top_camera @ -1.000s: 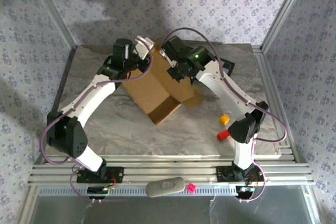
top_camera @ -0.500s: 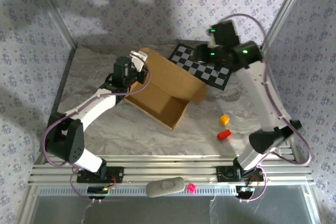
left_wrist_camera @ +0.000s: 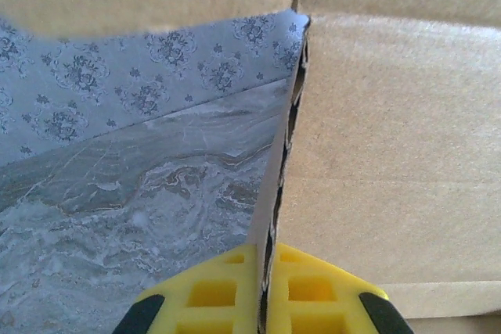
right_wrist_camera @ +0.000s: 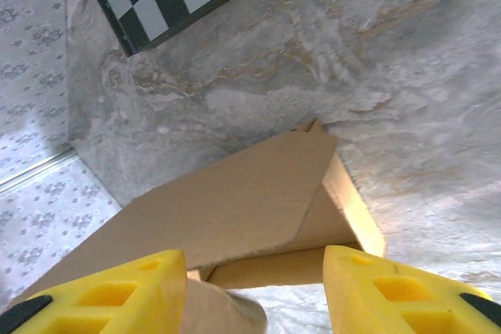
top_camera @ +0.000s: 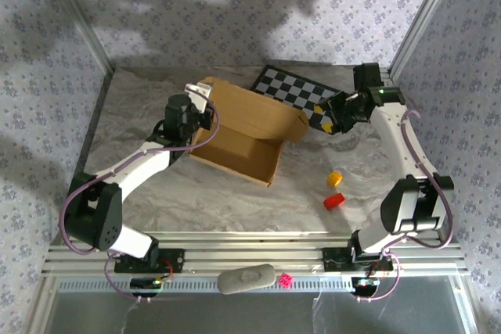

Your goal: Fold the paper box

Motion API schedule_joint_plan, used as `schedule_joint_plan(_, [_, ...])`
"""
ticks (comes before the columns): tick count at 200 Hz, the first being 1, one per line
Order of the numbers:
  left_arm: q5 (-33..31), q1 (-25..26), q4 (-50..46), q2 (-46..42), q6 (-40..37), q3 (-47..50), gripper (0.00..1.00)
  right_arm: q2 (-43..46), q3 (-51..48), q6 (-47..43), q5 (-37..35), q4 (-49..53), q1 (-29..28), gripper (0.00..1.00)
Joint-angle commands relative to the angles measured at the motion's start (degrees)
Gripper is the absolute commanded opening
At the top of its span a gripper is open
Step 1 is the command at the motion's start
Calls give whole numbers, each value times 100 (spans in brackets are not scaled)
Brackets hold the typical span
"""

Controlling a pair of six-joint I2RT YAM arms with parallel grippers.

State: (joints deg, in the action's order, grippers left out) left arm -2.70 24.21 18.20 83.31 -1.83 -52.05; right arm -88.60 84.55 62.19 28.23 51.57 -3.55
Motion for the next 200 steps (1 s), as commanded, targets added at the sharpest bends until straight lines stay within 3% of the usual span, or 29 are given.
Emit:
schedule_joint_plan(1, [-94,-22,414,-237,146,13,0,-386,72,266,563,-402,32,51])
schedule_joint_plan(75, [-108,-66,466,-264,256,149,0,-1096,219,-196,1027,-670,230,56])
schedule_joint_plan(157, [-196,-114,495,-202,403,171,0,-1196,-334,1107,1786,-1690,-178,59])
schedule_joint_plan(200, [-358,-112,496,-177,576,182,0,-858,-621,1728,1722,-1693,-371,59])
